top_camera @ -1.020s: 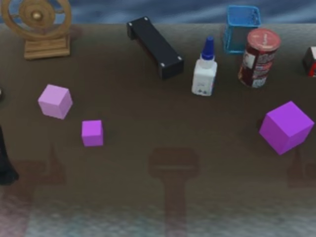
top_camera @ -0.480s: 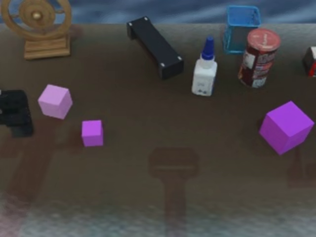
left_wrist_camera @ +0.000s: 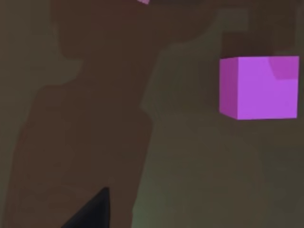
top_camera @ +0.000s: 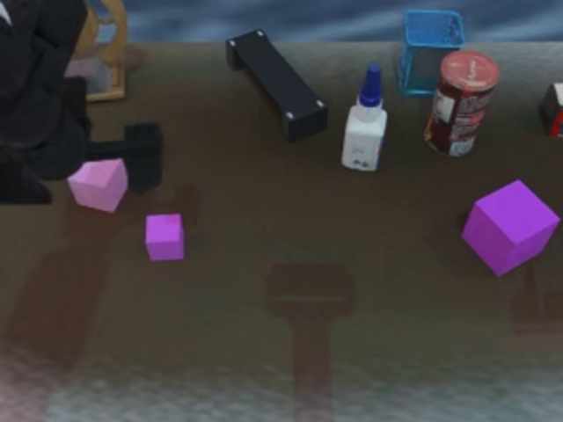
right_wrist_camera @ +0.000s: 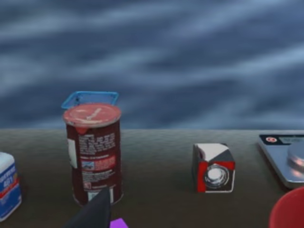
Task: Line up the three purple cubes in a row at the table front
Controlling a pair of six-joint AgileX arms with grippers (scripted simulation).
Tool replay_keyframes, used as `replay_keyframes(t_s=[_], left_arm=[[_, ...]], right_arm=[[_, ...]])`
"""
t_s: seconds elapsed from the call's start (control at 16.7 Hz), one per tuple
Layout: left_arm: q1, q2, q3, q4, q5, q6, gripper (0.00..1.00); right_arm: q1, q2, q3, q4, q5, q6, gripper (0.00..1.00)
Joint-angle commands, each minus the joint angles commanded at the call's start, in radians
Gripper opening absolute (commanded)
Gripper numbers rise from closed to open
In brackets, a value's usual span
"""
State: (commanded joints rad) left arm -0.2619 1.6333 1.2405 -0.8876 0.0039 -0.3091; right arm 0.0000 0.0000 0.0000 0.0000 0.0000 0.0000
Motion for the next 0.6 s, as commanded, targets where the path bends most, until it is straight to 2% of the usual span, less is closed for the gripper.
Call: replay_keyframes(t_s=[0.3,0.6], left_arm=[[-0.054,0.362,0.295,-0.169,-0.001,-0.069,1.0],[-0.071,0.481,0.406,-0.215,-0.002,-0.095,1.0]], right_arm=[[0.0,0.0,0.0,0.0,0.0,0.0,1.0],[0.0,0.0,0.0,0.0,0.0,0.0,1.0]])
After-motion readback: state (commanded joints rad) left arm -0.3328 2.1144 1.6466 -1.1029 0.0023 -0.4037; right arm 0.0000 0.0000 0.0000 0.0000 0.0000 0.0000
